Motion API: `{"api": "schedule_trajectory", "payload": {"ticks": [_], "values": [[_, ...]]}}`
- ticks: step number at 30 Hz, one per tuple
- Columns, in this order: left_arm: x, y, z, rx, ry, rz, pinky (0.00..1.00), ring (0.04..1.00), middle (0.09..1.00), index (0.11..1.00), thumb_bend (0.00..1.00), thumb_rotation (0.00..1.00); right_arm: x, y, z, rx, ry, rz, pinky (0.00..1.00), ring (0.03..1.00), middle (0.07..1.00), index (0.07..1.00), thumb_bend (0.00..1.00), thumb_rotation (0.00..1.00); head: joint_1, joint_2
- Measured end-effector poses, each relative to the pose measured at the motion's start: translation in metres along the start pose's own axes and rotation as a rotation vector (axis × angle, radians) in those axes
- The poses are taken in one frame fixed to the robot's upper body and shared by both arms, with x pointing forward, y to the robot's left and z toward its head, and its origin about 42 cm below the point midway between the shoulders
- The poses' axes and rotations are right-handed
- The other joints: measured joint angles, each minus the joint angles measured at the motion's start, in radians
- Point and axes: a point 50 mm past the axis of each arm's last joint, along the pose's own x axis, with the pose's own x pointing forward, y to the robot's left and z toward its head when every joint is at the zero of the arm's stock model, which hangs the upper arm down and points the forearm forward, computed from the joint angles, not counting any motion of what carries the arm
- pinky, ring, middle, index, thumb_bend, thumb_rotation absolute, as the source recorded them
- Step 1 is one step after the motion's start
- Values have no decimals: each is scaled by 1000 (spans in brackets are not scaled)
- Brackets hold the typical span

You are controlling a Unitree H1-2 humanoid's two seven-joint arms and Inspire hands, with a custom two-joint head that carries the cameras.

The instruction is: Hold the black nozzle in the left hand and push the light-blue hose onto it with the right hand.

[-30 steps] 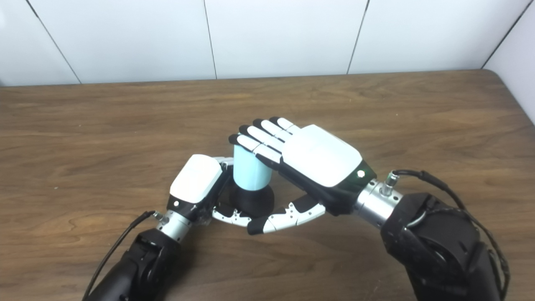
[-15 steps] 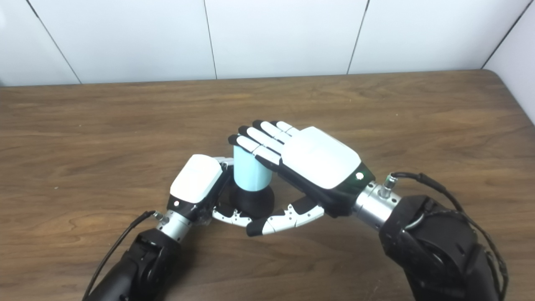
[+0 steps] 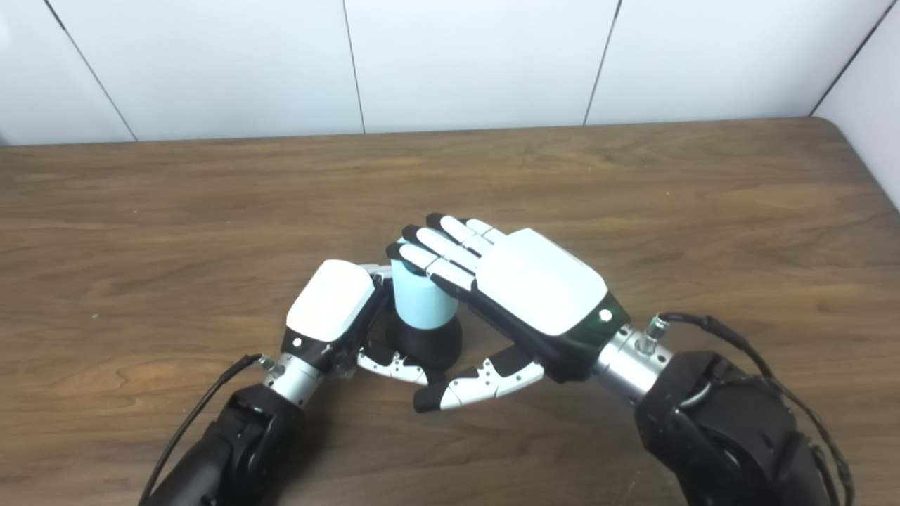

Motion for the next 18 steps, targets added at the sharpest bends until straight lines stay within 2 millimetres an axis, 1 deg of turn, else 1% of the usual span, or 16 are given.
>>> {"api": "schedule_trajectory", "payload": {"ticks": [8,11,14,18], "values": [[0,0,0,0,-1,-2,394,525,518,473,475,0,-3,4,1,9,6,5,974,1000,977,948,577,1000,-2,0],[0,0,0,1,-1,-2,395,531,521,473,475,0,-4,4,2,9,9,4,972,1000,976,950,577,1000,0,2],[0,1,0,1,-1,-2,395,535,525,445,473,0,-4,5,2,10,10,1,970,1000,972,948,576,992,0,2],[0,1,0,1,-2,-2,402,535,527,462,474,0,-5,5,2,13,11,-3,972,1000,968,940,572,965,-2,3]]}}
